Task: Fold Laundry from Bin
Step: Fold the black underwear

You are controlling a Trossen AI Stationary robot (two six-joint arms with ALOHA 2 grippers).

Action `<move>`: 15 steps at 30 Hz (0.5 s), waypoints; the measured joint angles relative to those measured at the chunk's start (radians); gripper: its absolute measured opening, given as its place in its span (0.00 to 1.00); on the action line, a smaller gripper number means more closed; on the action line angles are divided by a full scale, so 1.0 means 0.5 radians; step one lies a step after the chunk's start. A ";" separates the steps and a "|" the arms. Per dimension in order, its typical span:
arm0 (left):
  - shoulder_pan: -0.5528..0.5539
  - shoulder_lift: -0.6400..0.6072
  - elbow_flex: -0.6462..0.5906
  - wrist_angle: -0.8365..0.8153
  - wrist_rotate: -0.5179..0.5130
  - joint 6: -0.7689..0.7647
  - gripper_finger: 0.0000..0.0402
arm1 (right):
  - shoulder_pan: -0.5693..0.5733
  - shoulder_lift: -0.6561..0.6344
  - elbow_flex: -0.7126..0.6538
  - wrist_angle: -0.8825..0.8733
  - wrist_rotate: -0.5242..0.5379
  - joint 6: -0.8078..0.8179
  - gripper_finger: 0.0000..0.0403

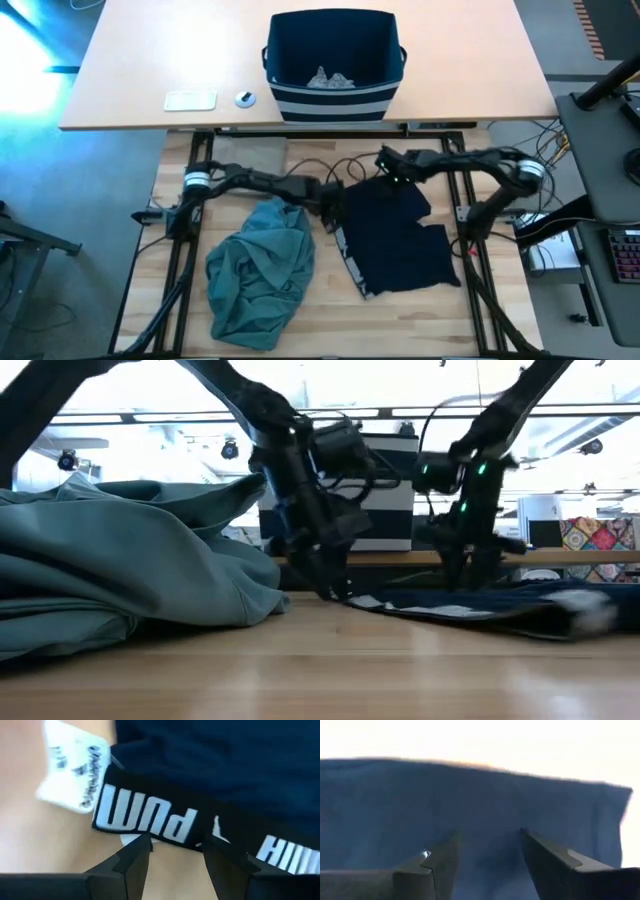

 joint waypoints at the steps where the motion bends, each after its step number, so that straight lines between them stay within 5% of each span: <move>1: 0.047 0.017 0.041 -0.015 -0.018 0.043 0.42 | -0.057 0.065 0.026 0.017 0.004 -0.035 0.50; 8: 0.334 -0.011 0.389 -0.366 -0.168 0.295 0.42 | -0.315 0.199 0.254 -0.018 0.095 -0.280 0.50; 15: 0.119 -0.163 0.596 -0.711 -0.132 0.501 0.42 | -0.071 -0.310 0.278 -0.281 0.075 -0.498 0.50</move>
